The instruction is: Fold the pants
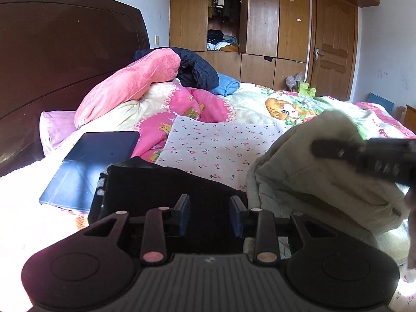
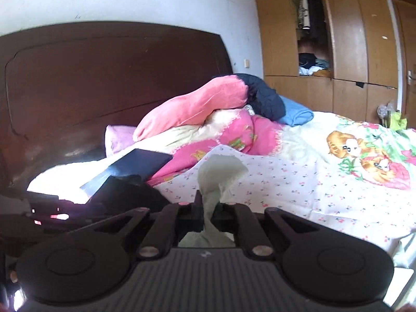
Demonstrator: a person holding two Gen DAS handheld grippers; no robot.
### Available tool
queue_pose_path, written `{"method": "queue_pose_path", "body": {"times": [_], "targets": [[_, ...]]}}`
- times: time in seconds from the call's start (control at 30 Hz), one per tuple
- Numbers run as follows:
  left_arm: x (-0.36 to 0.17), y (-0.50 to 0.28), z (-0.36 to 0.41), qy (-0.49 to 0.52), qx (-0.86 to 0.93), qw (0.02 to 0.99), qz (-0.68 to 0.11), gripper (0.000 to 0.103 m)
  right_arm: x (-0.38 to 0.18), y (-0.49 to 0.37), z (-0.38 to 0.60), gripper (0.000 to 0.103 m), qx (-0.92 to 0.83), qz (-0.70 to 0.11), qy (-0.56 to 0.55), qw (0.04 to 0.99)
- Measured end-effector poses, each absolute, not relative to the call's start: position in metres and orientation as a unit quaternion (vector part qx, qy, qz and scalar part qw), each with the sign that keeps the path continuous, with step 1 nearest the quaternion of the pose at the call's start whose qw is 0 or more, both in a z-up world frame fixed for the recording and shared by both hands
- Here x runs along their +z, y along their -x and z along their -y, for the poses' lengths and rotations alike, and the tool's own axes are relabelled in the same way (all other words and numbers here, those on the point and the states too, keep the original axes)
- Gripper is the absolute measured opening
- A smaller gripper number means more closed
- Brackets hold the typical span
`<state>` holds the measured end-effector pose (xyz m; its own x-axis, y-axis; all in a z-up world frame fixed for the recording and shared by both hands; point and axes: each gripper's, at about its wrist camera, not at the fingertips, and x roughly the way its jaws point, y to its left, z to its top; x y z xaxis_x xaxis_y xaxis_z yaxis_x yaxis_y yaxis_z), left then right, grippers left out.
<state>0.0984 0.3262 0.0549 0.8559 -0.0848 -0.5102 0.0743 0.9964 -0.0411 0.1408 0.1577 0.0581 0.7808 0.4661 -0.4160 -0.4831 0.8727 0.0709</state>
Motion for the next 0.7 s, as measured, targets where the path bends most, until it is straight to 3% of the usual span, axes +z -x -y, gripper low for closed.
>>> {"method": "queue_pose_path", "body": {"times": [0.1,0.23,0.4,0.47,0.57,0.63,0.7], "targets": [[0.053,-0.094,-0.325,-0.016,-0.032,0.962,-0.27,0.048,0.017,-0.135,-0.194,0.006,0.289,-0.265,0.089,0.916],[0.047,-0.086,-0.318,-0.028,-0.041,0.956,-0.288,0.049,-0.024,-0.121,-0.207,0.021,0.298,-0.275,0.128,0.905],[0.051,-0.08,-0.29,-0.041,-0.088,0.956,-0.275,0.05,-0.01,-0.107,-0.177,0.043,0.317,-0.287,0.104,0.898],[0.06,-0.079,-0.275,-0.027,-0.111,0.962,-0.248,0.051,-0.006,-0.089,-0.153,0.044,0.325,-0.288,0.103,0.895],[0.062,-0.086,-0.249,-0.007,-0.156,0.961,-0.23,0.063,-0.001,-0.074,-0.108,0.044,0.283,-0.304,0.092,0.905],[0.047,-0.098,-0.23,-0.03,-0.168,0.952,-0.256,0.068,0.003,-0.074,-0.07,0.044,0.236,-0.32,0.062,0.916],[0.019,-0.12,-0.215,-0.041,-0.161,0.926,-0.34,0.067,0.007,-0.081,-0.027,0.044,0.169,-0.335,0.032,0.926]]}}
